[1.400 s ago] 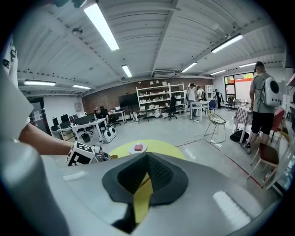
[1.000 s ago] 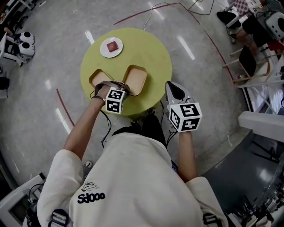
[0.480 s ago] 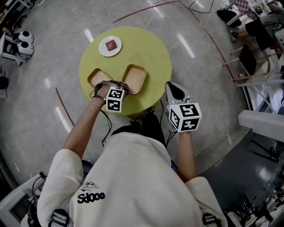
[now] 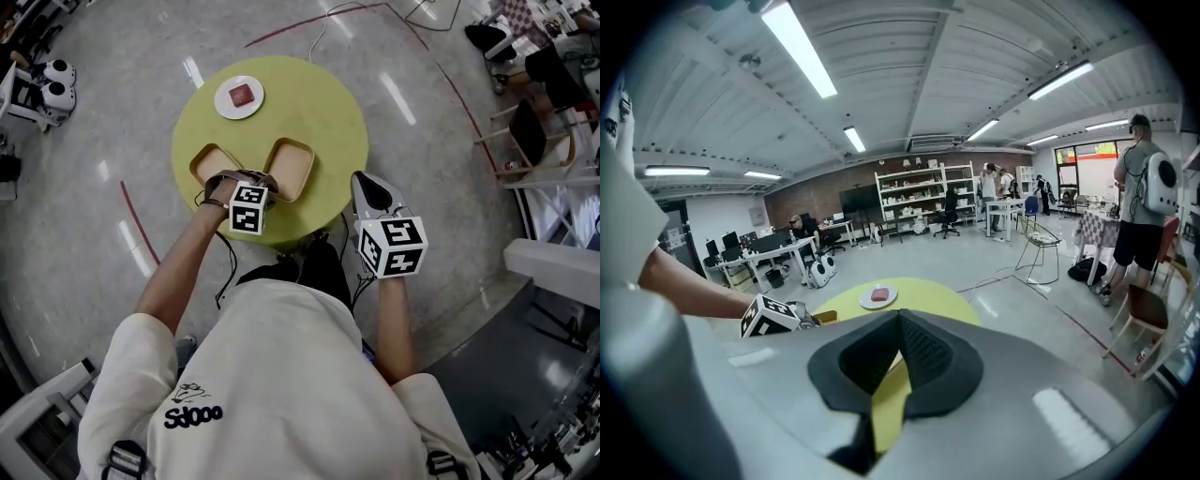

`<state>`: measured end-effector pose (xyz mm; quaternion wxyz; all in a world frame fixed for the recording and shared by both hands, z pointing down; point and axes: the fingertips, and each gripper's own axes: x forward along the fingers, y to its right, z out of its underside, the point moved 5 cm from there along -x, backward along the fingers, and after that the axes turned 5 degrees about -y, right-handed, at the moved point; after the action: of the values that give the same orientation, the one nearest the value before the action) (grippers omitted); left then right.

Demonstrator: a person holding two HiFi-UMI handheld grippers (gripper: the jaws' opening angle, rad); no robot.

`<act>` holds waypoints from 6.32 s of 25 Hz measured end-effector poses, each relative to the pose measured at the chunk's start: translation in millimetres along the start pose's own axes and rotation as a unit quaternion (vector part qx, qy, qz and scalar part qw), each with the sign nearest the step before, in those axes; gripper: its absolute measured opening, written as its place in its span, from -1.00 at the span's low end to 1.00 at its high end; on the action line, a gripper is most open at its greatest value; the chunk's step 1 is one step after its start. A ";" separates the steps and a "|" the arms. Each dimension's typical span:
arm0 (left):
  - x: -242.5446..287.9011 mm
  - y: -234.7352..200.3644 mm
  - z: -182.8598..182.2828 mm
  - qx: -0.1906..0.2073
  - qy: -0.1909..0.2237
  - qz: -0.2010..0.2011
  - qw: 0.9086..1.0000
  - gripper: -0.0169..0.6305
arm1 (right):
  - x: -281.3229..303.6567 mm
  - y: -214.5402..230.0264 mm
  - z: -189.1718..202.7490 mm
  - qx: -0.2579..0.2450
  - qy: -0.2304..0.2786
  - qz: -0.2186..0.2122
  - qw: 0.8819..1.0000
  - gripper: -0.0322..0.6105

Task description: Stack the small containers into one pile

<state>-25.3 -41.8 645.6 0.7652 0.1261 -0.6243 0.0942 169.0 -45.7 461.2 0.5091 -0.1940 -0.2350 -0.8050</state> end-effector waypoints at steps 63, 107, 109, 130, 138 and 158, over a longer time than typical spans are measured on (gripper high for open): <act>-112.6 116.8 127.1 -0.701 0.150 -0.291 0.633 -0.87 | 203.5 -216.0 64.7 -0.459 -0.220 -0.432 0.744 -0.65; -110.7 122.0 127.3 -0.670 0.202 -0.275 0.660 -0.87 | 214.0 -212.1 83.9 -0.613 -0.184 -0.302 0.706 -0.81; -115.4 111.5 127.8 -0.661 0.208 -0.279 0.665 -0.88 | 209.6 -205.7 74.8 -0.599 -0.183 -0.292 0.723 -0.81; -123.1 15.2 101.5 -0.557 0.258 -0.255 0.747 -0.88 | 154.7 -126.0 60.6 -0.446 -0.226 -0.167 0.850 -0.81; -106.4 15.2 114.8 -0.550 0.263 -0.233 0.757 -0.88 | 152.1 -129.3 86.5 -0.399 -0.254 -0.136 0.870 -0.81; -90.8 13.0 124.2 -0.556 0.273 -0.208 0.757 -0.88 | 155.8 -134.2 117.8 -0.348 -0.326 -0.120 0.871 -0.81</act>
<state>-163.3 -66.8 581.1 0.8394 -0.2261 -0.2895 -0.4007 -8.0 -41.5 618.8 0.2024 -0.5803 -0.1141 -0.7805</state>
